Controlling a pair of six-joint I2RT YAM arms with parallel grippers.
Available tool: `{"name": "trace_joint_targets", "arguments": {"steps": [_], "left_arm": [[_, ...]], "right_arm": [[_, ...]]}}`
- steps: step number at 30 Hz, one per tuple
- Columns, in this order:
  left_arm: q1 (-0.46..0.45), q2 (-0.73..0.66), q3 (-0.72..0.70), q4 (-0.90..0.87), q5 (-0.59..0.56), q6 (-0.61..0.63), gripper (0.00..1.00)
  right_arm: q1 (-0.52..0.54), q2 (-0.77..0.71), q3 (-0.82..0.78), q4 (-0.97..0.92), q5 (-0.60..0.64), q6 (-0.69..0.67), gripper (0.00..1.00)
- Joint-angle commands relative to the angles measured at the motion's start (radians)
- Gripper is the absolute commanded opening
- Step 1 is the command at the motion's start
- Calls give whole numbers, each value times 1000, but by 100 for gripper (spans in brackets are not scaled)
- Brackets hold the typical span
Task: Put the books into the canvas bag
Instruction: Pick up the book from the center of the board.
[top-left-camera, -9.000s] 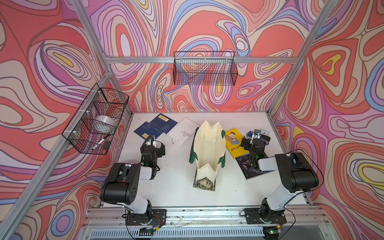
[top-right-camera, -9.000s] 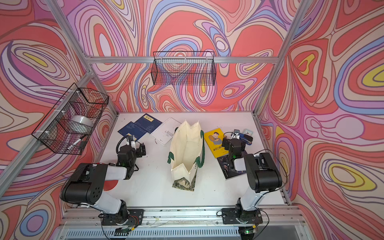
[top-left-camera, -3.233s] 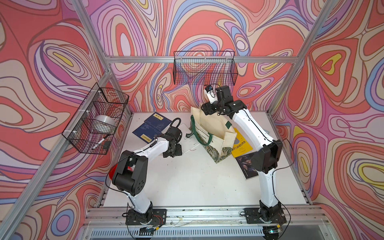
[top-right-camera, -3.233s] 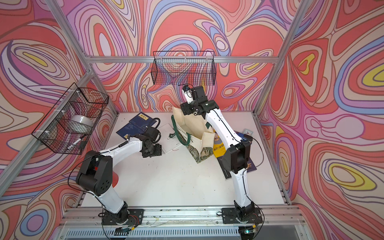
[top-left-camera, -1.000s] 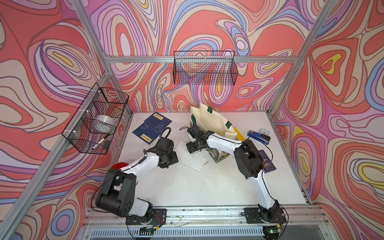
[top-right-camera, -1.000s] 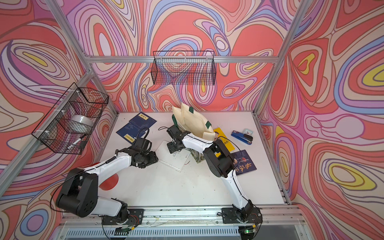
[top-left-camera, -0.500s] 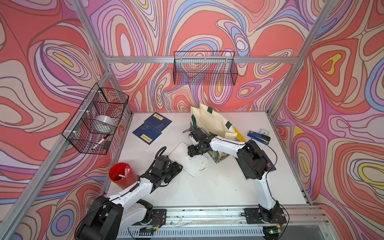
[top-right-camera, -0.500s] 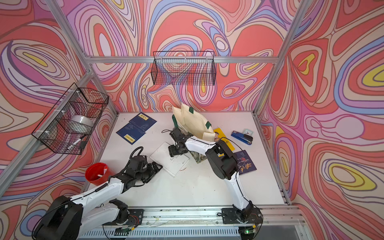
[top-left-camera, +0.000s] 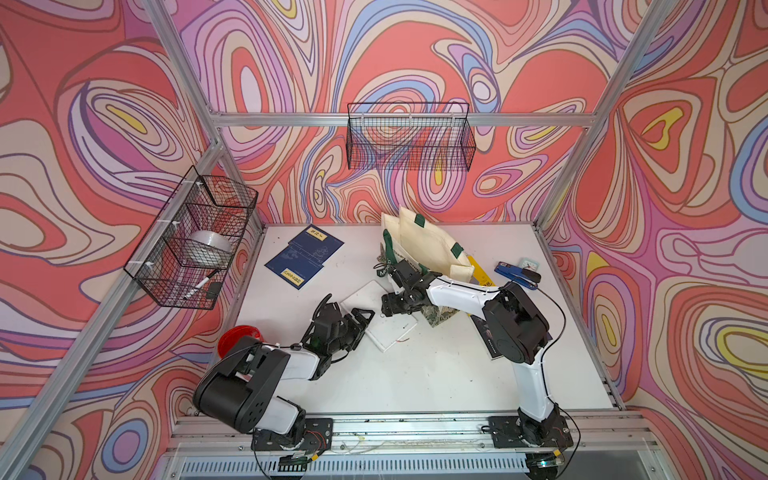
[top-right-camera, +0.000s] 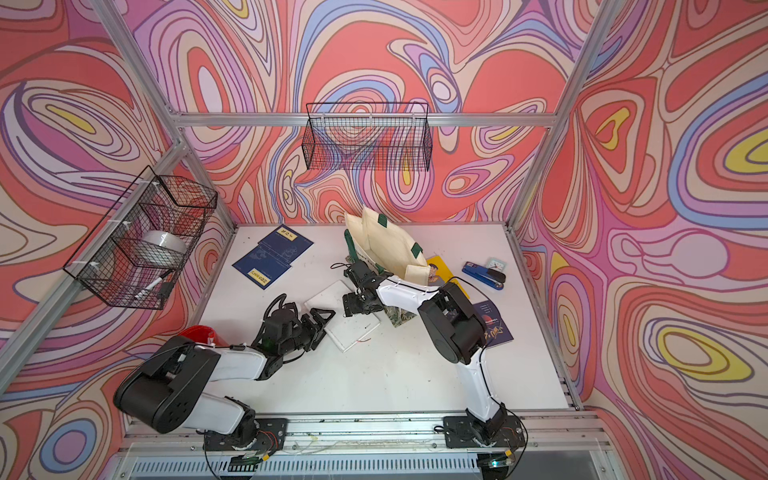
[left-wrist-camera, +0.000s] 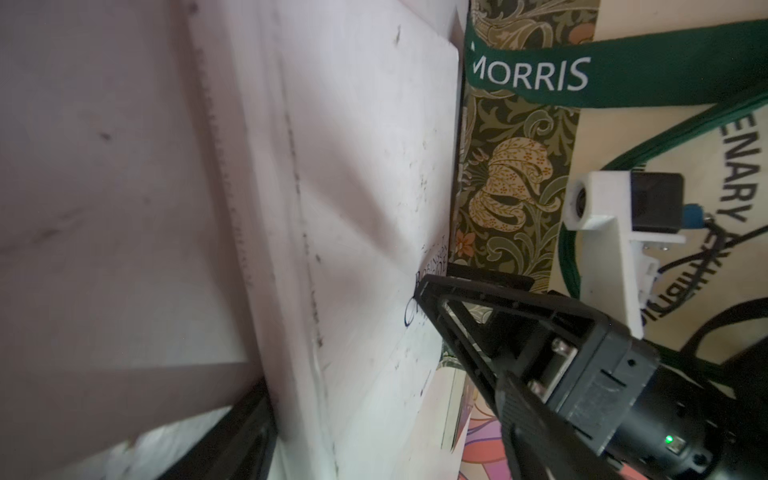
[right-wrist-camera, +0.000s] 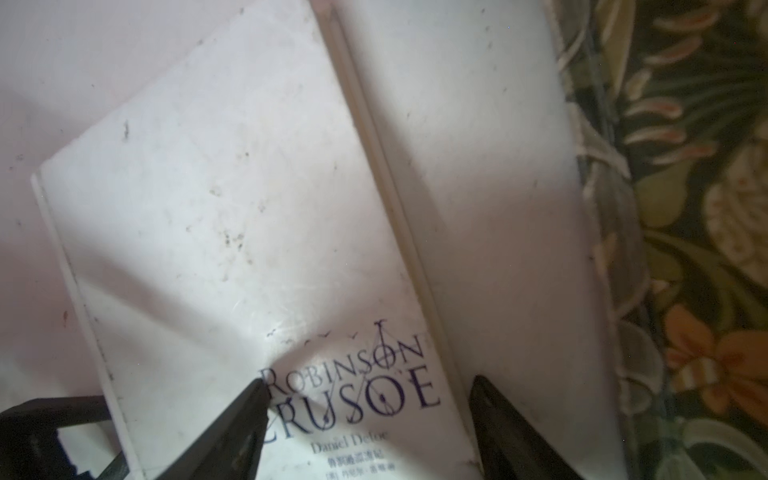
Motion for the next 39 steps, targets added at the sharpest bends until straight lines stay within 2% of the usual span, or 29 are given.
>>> {"name": "trace_joint_targets", "arguments": {"steps": [1, 4, 7, 11, 12, 14, 16, 18, 21, 23, 26, 30, 33, 35, 39], "left_arm": [[-6, 121, -56, 116, 13, -81, 76], [-4, 156, -58, 207, 17, -88, 69], [-2, 173, -44, 228, 36, -80, 58], [11, 149, -44, 215, 44, -66, 31], [19, 128, -44, 187, 48, -52, 22], [38, 58, -39, 89, 59, -11, 13], [62, -52, -19, -77, 67, 55, 6], [81, -204, 34, -354, 52, 174, 1], [85, -428, 178, -809, -44, 402, 0], [89, -532, 254, -996, -100, 526, 0], [97, -632, 408, -1183, -127, 697, 0], [99, -667, 593, -1319, -88, 874, 0], [99, -654, 711, -1336, 20, 956, 0], [101, -641, 784, -1317, 117, 985, 0], [104, -631, 854, -1193, 277, 950, 0]], "right_arm": [[26, 41, -52, -61, -111, 41, 77], [27, 48, -55, -55, -136, 53, 77], [27, 53, -56, -40, -176, 73, 76], [27, 45, -49, -33, -187, 85, 75], [27, 38, -45, -37, -174, 82, 75], [28, 19, -32, -51, -135, 69, 74], [30, -7, -7, -69, -96, 45, 74], [30, -47, 28, -84, -61, 10, 74], [30, -118, 78, -96, -17, -37, 75], [30, -174, 105, -92, 10, -69, 75], [29, -279, 131, -64, 37, -120, 76], [19, -421, 182, -59, 48, -232, 81], [-49, -481, 219, -81, -84, -258, 88], [-127, -496, 250, -108, -254, -243, 89], [-217, -528, 243, -89, -510, -216, 89]]}}
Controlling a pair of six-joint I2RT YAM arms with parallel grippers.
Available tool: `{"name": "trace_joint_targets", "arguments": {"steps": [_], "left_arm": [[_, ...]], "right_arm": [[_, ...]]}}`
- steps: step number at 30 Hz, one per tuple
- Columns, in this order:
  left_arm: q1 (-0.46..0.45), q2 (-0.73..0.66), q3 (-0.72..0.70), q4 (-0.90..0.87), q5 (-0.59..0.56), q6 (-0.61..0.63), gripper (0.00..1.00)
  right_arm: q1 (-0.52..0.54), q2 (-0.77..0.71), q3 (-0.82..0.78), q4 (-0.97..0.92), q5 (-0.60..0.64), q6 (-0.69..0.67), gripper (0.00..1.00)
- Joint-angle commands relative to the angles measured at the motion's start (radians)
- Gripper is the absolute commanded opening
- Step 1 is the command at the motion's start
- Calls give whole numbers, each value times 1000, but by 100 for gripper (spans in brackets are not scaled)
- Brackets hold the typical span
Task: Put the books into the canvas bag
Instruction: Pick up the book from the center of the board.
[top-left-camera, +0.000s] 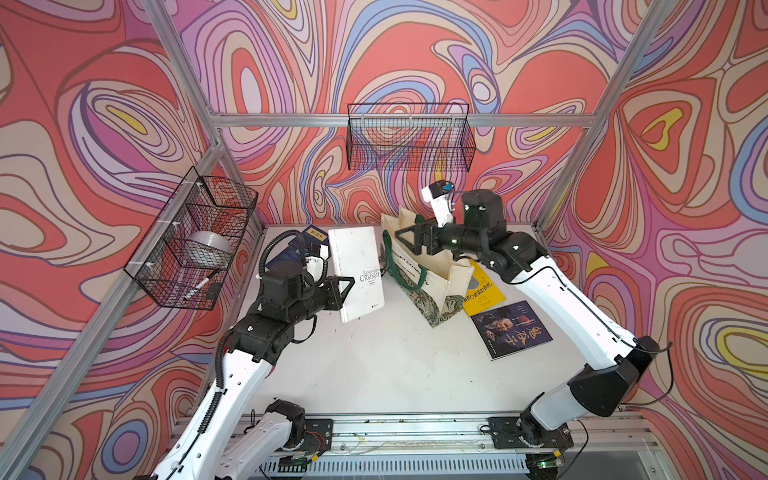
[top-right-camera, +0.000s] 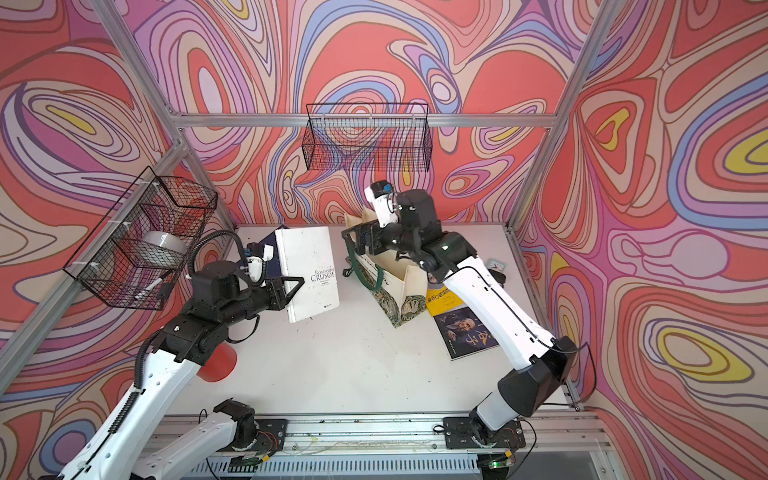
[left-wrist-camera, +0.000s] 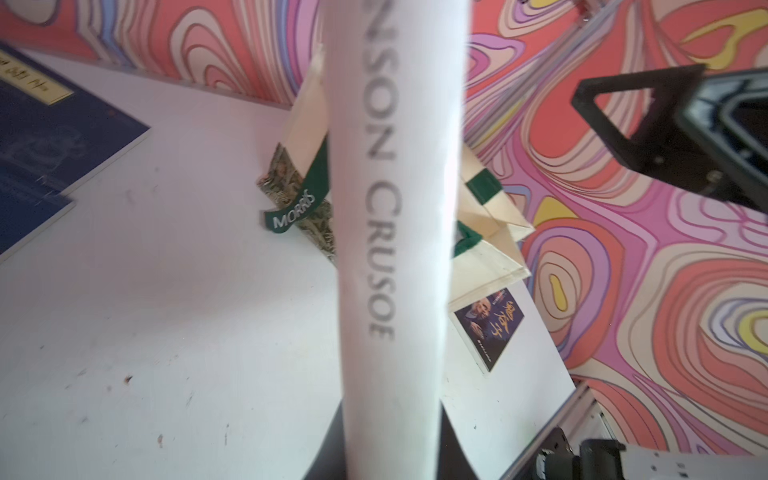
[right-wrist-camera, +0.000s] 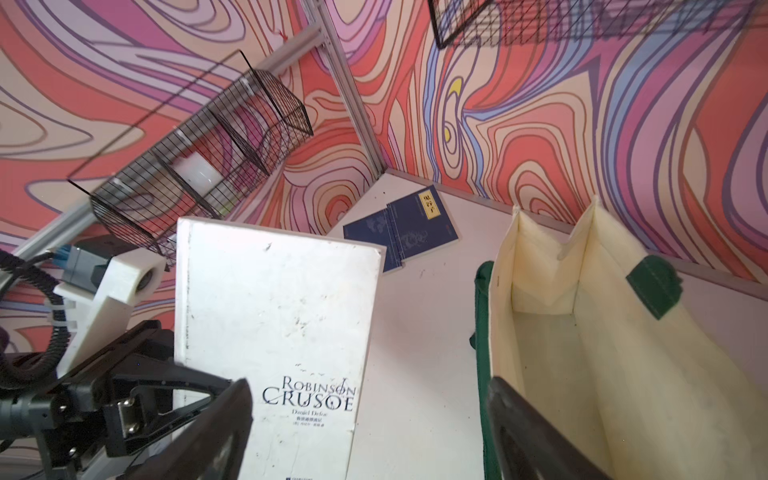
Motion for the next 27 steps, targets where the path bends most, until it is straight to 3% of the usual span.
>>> {"name": "trace_joint_targets", "arguments": {"steps": [1, 6, 9, 11, 12, 15, 18, 20, 21, 25, 27], "left_arm": [[8, -10, 62, 177, 213, 16, 0], [14, 23, 87, 445, 395, -145, 0], [15, 59, 123, 513, 459, -208, 0], [15, 79, 147, 525, 487, -228, 0], [16, 85, 151, 531, 492, -236, 0], [18, 90, 153, 514, 481, -233, 0], [22, 102, 178, 381, 426, -187, 0], [24, 120, 204, 300, 411, -151, 0], [24, 130, 212, 278, 405, -143, 4], [26, 159, 237, 247, 381, -133, 57], [26, 176, 269, 205, 350, -113, 73]], "right_arm": [[-46, 5, -35, -11, -288, 15, 89], [-77, -30, -127, 199, -545, 153, 89], [-76, -26, -163, 342, -677, 262, 87], [-77, -23, -182, 424, -725, 316, 81], [-76, -23, -190, 453, -736, 336, 73], [-76, -17, -192, 492, -747, 367, 34], [-76, -16, -187, 484, -737, 364, 1], [-77, -16, -185, 473, -723, 363, 0], [-76, -18, -181, 463, -716, 357, 0], [-77, -14, -132, 342, -643, 287, 0], [-80, -8, -81, 243, -576, 229, 0]]}}
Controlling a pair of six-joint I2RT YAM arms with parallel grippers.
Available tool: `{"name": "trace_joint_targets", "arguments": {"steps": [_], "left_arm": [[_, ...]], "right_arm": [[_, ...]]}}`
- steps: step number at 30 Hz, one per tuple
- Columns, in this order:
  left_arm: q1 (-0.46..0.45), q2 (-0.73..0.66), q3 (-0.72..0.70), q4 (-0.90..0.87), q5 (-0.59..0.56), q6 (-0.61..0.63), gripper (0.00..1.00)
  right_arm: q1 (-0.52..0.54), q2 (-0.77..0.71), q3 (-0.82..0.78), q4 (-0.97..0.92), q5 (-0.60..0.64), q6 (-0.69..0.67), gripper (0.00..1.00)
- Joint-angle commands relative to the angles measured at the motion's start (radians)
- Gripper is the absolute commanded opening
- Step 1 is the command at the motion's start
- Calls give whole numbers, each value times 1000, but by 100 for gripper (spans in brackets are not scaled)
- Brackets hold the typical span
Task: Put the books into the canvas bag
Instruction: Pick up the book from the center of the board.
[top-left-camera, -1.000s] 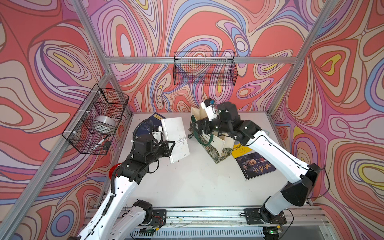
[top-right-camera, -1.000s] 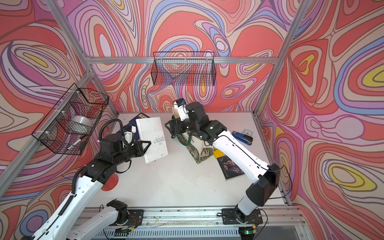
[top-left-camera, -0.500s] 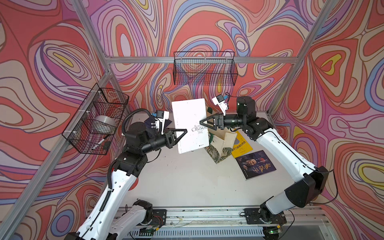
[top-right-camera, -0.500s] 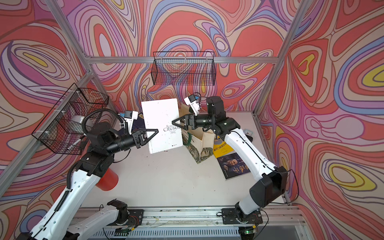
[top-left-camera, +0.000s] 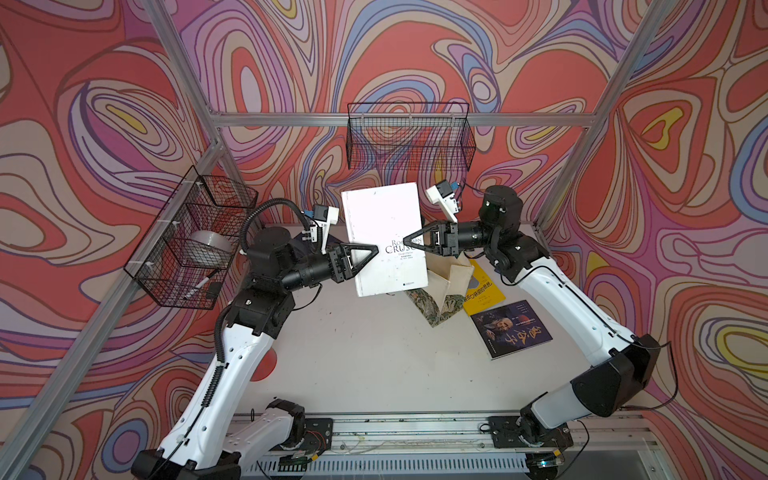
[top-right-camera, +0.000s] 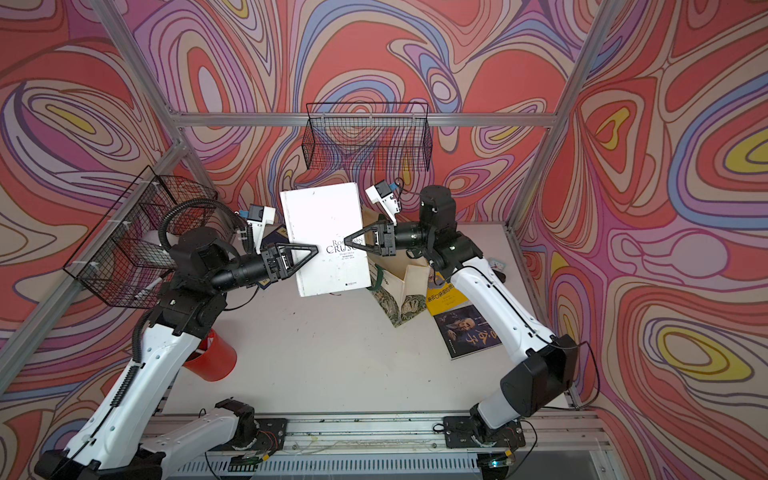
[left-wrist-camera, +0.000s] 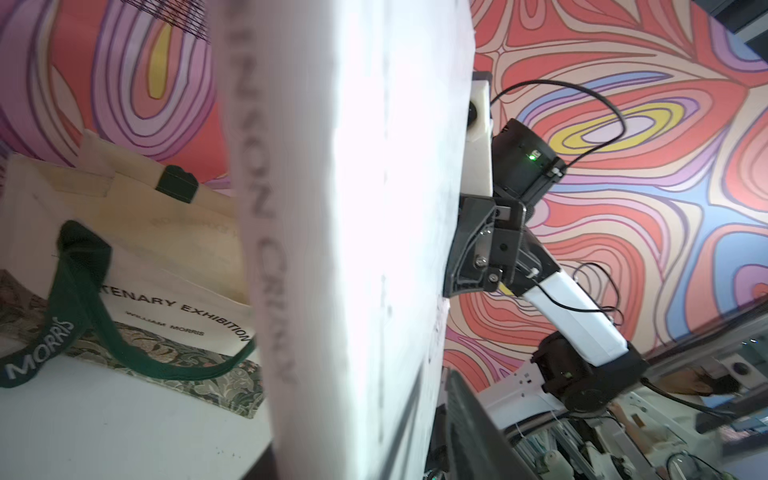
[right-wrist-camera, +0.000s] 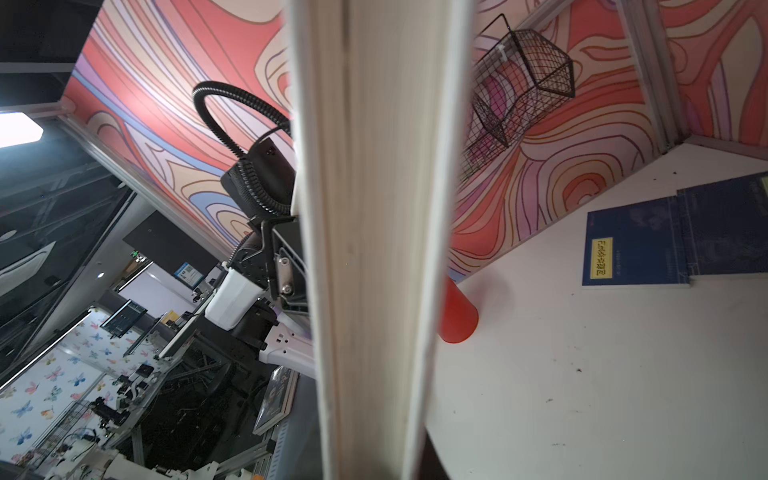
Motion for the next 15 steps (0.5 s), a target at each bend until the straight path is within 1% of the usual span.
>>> {"name": "trace_joint_targets", "arguments": {"steps": [1, 3, 8, 12, 14, 15], "left_arm": [[0, 15, 75, -79, -70, 61, 80], [0, 36, 111, -147, -139, 90, 86], [9, 104, 161, -221, -252, 116, 88], [11, 164, 174, -267, -368, 124, 84], [10, 199, 162, -259, -395, 108, 80], [8, 221, 151, -245, -396, 96, 77]], "right_arm": [[-10, 9, 92, -182, 174, -121, 0], [-19, 20, 165, -311, 277, -187, 0], [-35, 60, 333, -539, 572, -321, 0], [-35, 171, 571, -776, 842, -435, 0], [-35, 221, 689, -883, 963, -478, 0], [-35, 271, 736, -924, 1014, -492, 0]]}}
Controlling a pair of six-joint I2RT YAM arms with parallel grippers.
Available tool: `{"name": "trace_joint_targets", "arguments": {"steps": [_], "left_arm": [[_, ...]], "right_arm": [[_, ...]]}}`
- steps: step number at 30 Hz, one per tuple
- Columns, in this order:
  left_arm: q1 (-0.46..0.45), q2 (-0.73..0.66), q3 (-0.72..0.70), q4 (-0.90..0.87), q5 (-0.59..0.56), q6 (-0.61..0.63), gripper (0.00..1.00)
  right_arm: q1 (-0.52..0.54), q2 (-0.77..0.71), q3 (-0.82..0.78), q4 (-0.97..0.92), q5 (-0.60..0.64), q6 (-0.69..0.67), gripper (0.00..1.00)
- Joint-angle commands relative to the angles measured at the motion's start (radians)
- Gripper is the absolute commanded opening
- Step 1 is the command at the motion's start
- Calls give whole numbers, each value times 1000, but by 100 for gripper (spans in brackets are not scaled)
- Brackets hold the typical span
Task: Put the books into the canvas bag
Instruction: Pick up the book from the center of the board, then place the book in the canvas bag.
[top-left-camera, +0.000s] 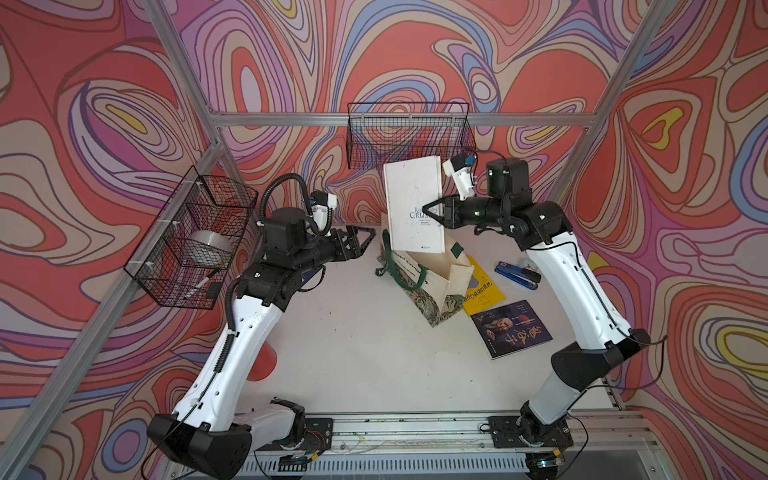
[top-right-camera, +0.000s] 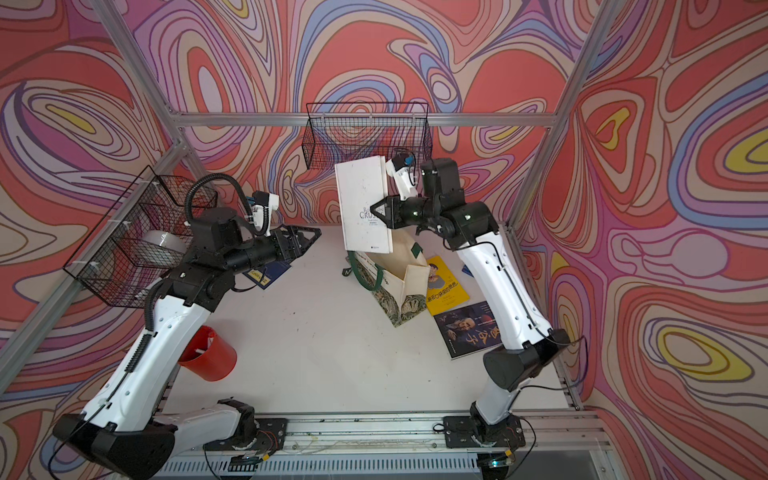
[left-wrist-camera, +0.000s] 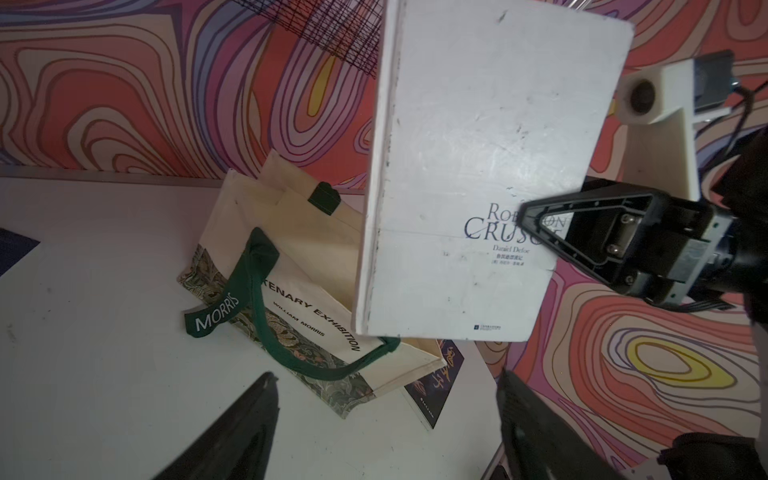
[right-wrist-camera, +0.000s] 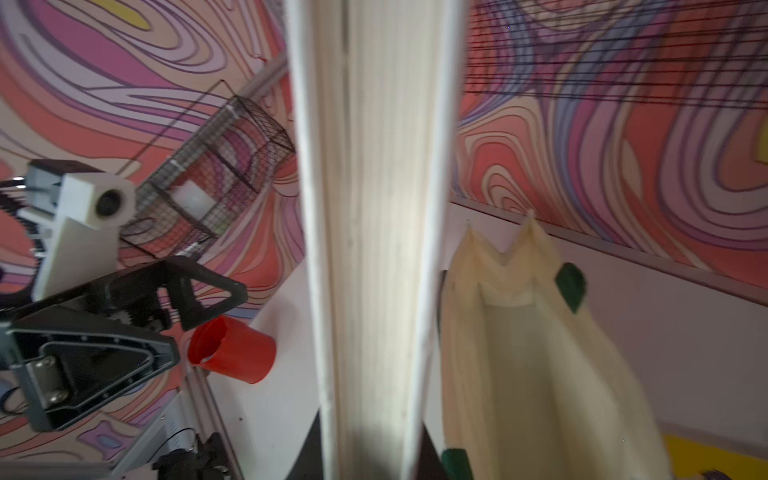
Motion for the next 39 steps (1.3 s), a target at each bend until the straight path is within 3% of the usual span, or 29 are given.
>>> {"name": "trace_joint_targets", "arguments": {"steps": [1, 7, 10, 16, 26, 35, 36, 39], "left_arm": [[-1, 69, -20, -22, -80, -12, 73], [-60, 252, -24, 4, -134, -6, 67], [-73, 350, -22, 33, -114, -31, 63], [-89, 510, -10, 87, -96, -76, 59], [-87, 645, 36, 140, -97, -99, 59], [-84, 677, 13, 153, -93, -104, 59], [-84, 678, 11, 153, -92, -103, 59], [-81, 679, 8, 152, -86, -102, 59]], "right_arm": [[-3, 85, 157, -208, 311, -132, 0], [-2, 130, 193, -245, 390, -178, 0], [-2, 192, 262, -325, 359, -198, 0], [-2, 251, 200, -374, 284, -211, 0], [-2, 379, 162, -376, 220, -238, 0], [5, 528, 173, -380, 125, -247, 0], [8, 537, 178, -383, 130, -246, 2], [8, 538, 188, -378, 139, -232, 27]]}}
